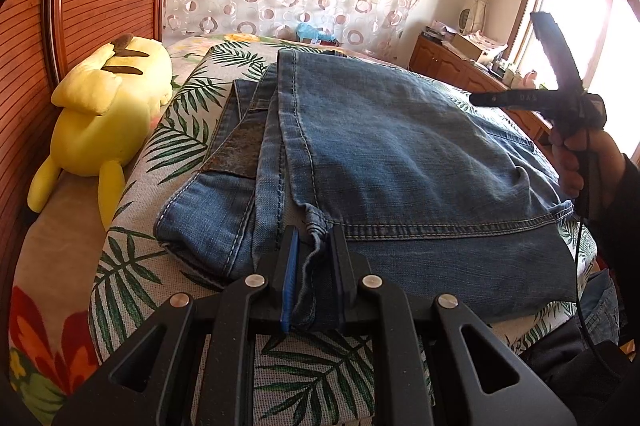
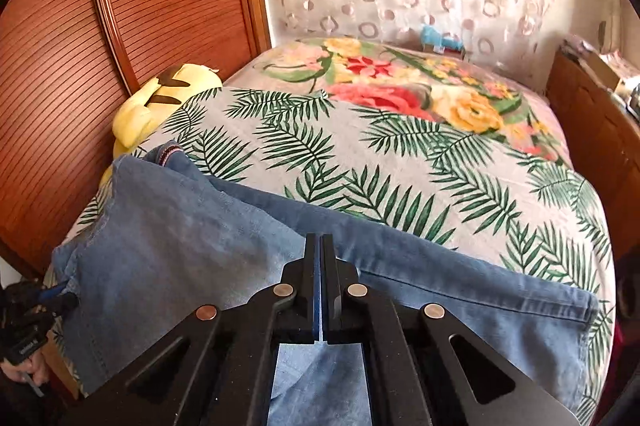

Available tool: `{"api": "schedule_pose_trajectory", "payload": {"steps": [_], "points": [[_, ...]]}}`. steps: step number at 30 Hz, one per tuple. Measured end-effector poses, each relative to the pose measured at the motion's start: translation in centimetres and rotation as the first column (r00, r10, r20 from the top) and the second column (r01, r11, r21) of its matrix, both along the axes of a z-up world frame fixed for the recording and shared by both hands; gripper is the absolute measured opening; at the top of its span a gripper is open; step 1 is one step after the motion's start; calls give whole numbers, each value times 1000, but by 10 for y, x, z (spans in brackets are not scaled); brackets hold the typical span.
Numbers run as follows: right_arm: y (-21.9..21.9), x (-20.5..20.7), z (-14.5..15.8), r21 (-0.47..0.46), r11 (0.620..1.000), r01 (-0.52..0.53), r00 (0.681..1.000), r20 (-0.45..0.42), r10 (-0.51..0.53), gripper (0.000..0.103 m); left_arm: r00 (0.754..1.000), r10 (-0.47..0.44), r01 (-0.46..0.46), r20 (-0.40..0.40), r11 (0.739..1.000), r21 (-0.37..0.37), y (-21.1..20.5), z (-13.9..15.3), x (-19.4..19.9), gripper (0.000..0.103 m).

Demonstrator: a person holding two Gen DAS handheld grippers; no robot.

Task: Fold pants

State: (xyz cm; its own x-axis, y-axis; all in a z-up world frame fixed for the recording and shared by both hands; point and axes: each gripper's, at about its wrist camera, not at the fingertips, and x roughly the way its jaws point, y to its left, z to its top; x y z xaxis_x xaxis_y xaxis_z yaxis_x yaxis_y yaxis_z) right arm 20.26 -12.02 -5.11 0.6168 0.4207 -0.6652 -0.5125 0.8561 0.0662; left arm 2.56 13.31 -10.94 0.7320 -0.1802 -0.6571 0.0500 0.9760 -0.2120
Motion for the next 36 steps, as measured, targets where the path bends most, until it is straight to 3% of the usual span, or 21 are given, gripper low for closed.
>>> {"api": "schedule_pose_trajectory", "payload": {"steps": [3, 5, 9, 12, 13, 14, 15, 23, 28, 31, 34, 36], "points": [[-4, 10, -14, 12, 1000, 21, 998, -59, -21, 3, 1000, -3, 3, 3, 1000, -1, 1, 0, 0, 16], [-7, 18, -25, 18, 999, 38, 993, -115, -36, 23, 1000, -5, 5, 4, 1000, 0, 1, -1, 0, 16], [-12, 28, -43, 57, 997, 51, 985, -170, -41, 34, 1000, -4, 4, 4, 1000, 0, 0, -1, 0, 16], [-13, 29, -43, 83, 995, 50, 985, -170, -35, 33, 1000, -4, 4, 5, 1000, -1, 1, -1, 0, 16], [-12, 30, -44, 92, 995, 42, 985, -172, -25, 29, 1000, -4, 4, 5, 1000, -1, 0, 0, 0, 16], [-11, 30, -46, 101, 994, 33, 985, -169, -16, 11, 1000, -3, 3, 5, 1000, -1, 1, 0, 0, 16], [-10, 31, -47, 102, 994, 26, 986, -167, -9, 6, 1000, -4, 4, 4, 1000, -1, 1, 0, 0, 16], [-5, 1, 9, 54, 999, -2, 999, 49, -1, 2, 1000, 1, -1, 9, 1000, -9, 0, -1, -2, 16], [6, -18, 44, -9, 1000, -29, 984, 177, 30, 2, 1000, 5, -5, 11, 1000, -12, 1, -1, -3, 16], [8, -38, 61, 24, 998, -60, 971, 235, 53, 2, 1000, 13, -13, 14, 1000, -18, 4, 0, -4, 16], [19, -56, 73, -4, 996, -90, 964, 251, 88, 2, 999, 24, -23, 29, 999, -29, 7, 3, -7, 15], [26, -73, 88, -19, 993, -117, 944, 309, 117, 2, 999, 31, -30, 35, 999, -33, 9, 6, -8, 15]]}}
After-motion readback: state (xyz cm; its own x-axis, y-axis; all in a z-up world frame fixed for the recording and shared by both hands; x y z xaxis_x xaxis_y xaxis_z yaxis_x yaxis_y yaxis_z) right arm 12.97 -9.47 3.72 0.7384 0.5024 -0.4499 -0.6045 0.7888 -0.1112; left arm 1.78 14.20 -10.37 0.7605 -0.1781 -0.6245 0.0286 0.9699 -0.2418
